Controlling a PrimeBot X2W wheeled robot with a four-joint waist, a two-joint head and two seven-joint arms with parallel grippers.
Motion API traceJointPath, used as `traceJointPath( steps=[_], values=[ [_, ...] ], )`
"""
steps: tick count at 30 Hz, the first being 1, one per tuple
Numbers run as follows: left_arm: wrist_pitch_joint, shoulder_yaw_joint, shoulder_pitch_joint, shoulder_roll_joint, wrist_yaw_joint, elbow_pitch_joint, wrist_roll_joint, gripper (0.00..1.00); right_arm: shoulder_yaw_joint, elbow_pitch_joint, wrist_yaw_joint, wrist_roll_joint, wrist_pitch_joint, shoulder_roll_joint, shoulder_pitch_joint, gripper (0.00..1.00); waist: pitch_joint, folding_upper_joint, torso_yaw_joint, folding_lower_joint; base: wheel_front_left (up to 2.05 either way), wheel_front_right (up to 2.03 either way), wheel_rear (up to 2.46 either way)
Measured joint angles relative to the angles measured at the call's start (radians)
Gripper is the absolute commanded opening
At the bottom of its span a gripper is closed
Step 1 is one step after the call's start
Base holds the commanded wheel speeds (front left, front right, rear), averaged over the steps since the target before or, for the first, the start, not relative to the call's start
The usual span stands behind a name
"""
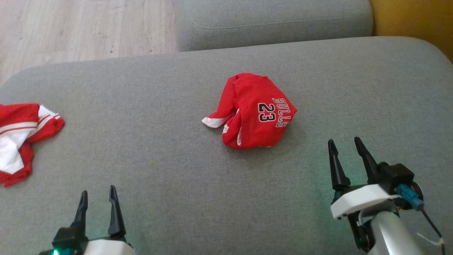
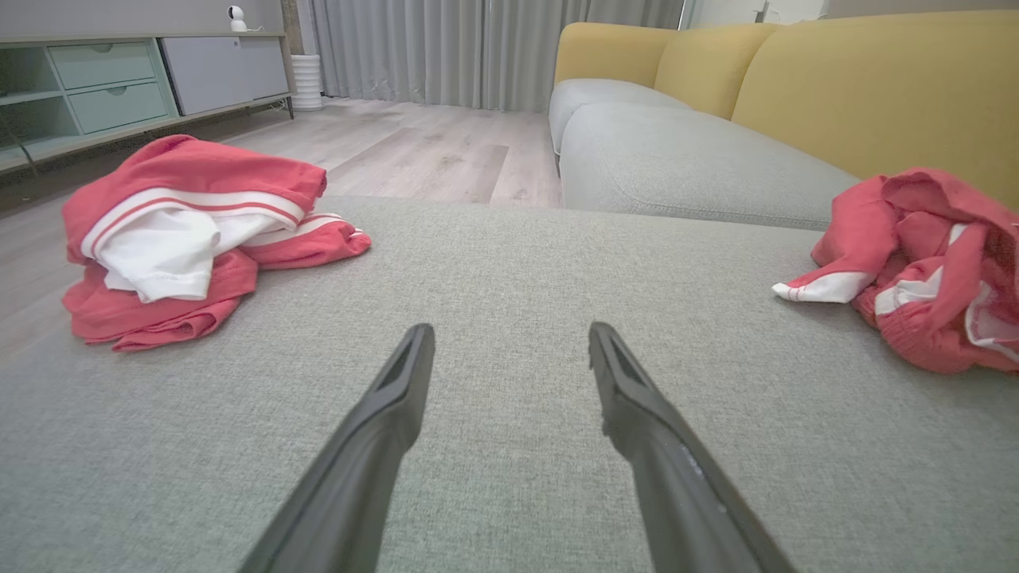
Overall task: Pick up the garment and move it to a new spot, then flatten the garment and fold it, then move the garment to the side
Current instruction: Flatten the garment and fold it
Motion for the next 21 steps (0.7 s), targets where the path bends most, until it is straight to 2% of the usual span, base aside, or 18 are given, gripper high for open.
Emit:
traceJointPath(
  steps=[7,11,17,21],
  values=[
    [0.000,-0.008,-0.012,-0.002,-0.014,0.000,0.007,1.00,0.029,-0.001,0.000,-0.004,0.000,0.001,0.001,1.00,0.024,0.0000,0.009,0.0001,0.00,0.00,0.00],
    [0.000,-0.052,-0.039,-0.002,-0.017,0.006,-0.012,1.00,0.123,0.004,0.000,-0.009,0.000,0.001,-0.020,1.00,0.046,0.0000,0.030,0.0002,0.00,0.00,0.00],
    [0.000,-0.125,-0.073,-0.003,-0.018,0.020,-0.030,1.00,0.290,0.061,0.000,-0.028,0.000,0.001,-0.142,1.00,0.080,0.0000,0.095,0.0002,0.00,0.00,0.00],
    [0.000,-0.149,-0.074,-0.003,-0.026,0.031,-0.038,1.00,0.304,0.149,0.000,-0.103,0.000,-0.001,-0.212,1.00,0.107,0.0000,0.141,0.0002,0.00,0.00,0.00]
  ],
)
